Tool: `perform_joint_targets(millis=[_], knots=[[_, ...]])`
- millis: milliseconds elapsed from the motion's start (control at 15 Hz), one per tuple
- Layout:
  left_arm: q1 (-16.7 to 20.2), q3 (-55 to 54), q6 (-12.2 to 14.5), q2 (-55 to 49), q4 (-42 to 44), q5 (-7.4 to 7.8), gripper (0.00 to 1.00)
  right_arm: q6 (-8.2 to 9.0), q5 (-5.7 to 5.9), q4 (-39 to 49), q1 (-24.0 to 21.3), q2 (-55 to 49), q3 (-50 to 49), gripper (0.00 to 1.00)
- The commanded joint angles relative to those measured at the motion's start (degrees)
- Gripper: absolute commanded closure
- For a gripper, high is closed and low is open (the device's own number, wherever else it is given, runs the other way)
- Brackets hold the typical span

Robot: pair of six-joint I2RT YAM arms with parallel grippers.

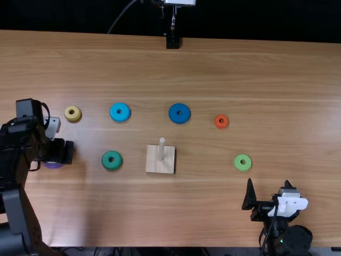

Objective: Build the Hanoi tower: stack the rings onto the peg from bottom to top in this color order: purple, dark blue, light blue, dark green, light green, yellow, orange.

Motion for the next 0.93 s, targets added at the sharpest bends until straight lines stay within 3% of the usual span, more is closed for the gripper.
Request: perform_joint_targets(millis=[0,533,600,733,867], knots=[[-0.8,1.7,0.5,1.5,0.1,0.24,0.00,0.12,0.03,-2.1,-0.8,-0.7,-4.4,0.00],[-1.6,1.7,0.5,3.5,0.1,0.98,0.00,0.12,0.03,-2.1,-0.8,-0.7,-4.4,0.00],[-1.6,1.6,0.5,3.5,0.1,1.19,0.19,0.12,0.03,-2.1,-0.8,-0.7,-4.4,0.00],[-1.6,1.4,0.7,3.2,1.8,2.98,0.97,0.12,0.03,-2.1,-0.8,-0.7,-4.4,0.00],[-1.4,0.4,0.5,2.9,5.9,5.09,1.00,0.12,0.03,-2.1,-0.8,-0.7,-4.4,0.00]])
